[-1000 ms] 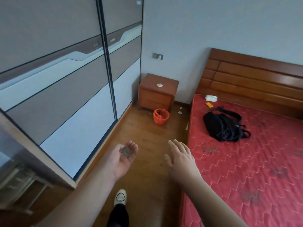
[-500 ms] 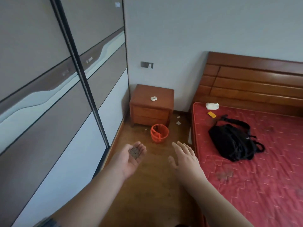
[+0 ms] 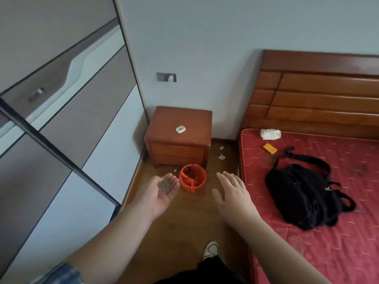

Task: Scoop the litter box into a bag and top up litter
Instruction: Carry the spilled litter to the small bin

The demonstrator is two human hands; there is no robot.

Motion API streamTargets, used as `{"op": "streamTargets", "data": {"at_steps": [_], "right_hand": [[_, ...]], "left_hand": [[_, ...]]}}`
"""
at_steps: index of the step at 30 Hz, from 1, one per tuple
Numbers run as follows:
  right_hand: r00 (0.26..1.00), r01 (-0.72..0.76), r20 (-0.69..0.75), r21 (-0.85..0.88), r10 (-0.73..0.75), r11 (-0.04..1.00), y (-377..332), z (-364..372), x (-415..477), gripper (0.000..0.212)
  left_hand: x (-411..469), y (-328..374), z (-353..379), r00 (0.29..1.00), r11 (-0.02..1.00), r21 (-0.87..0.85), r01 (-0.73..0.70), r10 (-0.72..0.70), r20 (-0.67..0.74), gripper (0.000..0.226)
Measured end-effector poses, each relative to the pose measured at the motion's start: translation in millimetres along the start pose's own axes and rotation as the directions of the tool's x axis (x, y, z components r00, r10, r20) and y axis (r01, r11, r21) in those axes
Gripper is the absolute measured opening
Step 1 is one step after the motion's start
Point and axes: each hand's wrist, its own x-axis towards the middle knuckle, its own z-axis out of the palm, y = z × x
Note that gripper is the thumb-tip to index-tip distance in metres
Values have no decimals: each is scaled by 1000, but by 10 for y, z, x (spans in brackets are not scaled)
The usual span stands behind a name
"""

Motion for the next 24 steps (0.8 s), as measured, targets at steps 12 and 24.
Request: {"op": "streamTargets", "data": {"at_steps": [12, 24], "right_hand": [[974, -61, 219, 1, 59, 998, 633, 188, 2178, 58], [909, -219, 351, -56, 224, 974, 1228, 1396, 4042, 54]], "left_hand": [[1773, 121, 1025, 971, 990, -95, 103, -121, -208, 25], [4310, 203, 1029, 927, 962, -50, 270, -273, -256, 32]]}}
